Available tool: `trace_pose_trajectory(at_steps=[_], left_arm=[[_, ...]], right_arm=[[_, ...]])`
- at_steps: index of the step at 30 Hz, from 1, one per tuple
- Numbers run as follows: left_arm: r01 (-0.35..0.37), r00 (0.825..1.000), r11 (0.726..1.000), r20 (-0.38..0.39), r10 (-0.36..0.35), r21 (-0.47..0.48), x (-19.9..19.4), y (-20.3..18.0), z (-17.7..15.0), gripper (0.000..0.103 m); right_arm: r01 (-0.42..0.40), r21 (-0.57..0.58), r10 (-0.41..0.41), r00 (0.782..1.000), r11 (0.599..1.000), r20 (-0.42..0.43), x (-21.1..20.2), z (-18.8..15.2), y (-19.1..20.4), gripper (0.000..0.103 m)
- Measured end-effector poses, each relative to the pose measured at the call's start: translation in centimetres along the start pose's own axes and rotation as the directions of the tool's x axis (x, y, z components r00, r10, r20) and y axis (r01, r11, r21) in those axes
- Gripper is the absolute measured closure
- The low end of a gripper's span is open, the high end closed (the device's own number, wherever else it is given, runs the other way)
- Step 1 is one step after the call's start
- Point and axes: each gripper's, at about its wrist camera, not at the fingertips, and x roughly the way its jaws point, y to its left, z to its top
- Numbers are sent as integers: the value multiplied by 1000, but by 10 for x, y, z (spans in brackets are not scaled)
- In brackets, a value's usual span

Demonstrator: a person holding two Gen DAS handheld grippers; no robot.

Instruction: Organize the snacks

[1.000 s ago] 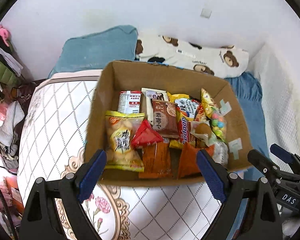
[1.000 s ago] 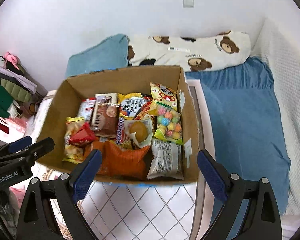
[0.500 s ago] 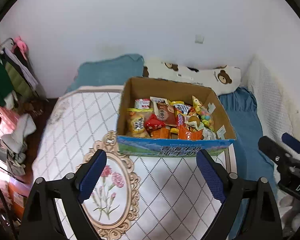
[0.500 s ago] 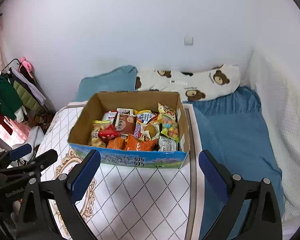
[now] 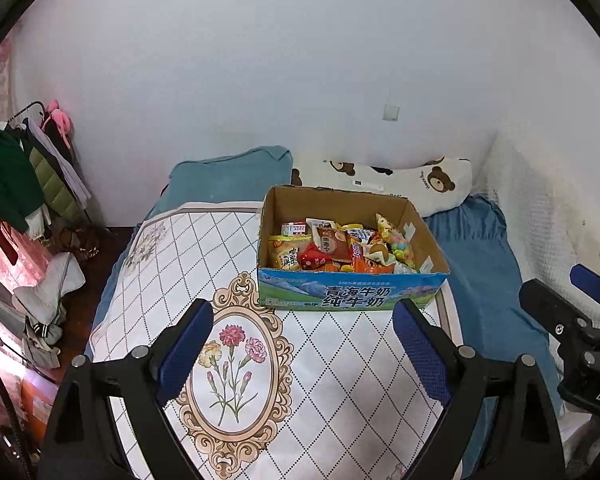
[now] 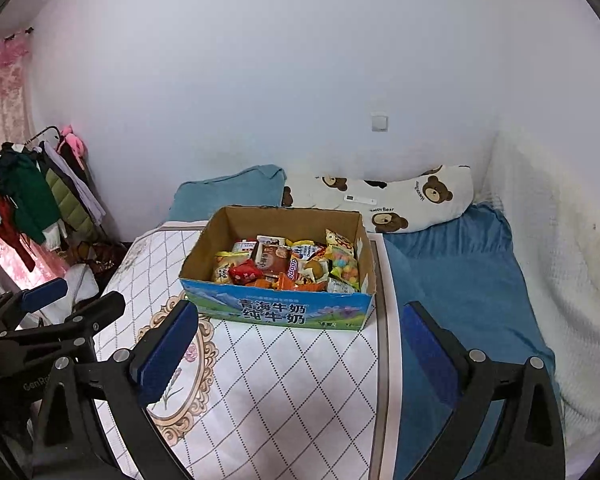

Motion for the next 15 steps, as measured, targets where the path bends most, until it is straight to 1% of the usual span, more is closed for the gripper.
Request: trace_pose_trajectory(at_steps=[3, 7, 8, 9, 10, 15], left_arm=[[9, 1000, 1000, 4, -9, -7, -4, 1, -1, 11], [8, 1000, 1000, 10, -8, -3, -1, -1, 0, 11], [7, 1000, 1000, 9, -7, -1, 1, -2, 0, 10], [8, 1000, 1000, 6, -8, 0, 5, -3, 1, 4], [9, 1000, 1000, 4, -9, -1, 7, -3, 2, 1], [-7, 1000, 1000, 6, 7, 0, 21, -3, 10, 1]], right_arm=[[-7, 4, 7, 1000, 1000, 11, -11, -3, 1, 0], [-11, 5, 11, 1000, 1000, 10, -14, -4, 1, 0], [-8, 8, 8, 1000, 1000, 10, -13, -4, 1, 0], [-6, 10, 6, 1000, 1000, 11, -13, -3, 1, 0], [-7, 11, 7, 1000, 1000, 8, -9, -2, 0, 0], [13, 15, -14, 1000, 1000, 14, 10, 6, -7, 0]])
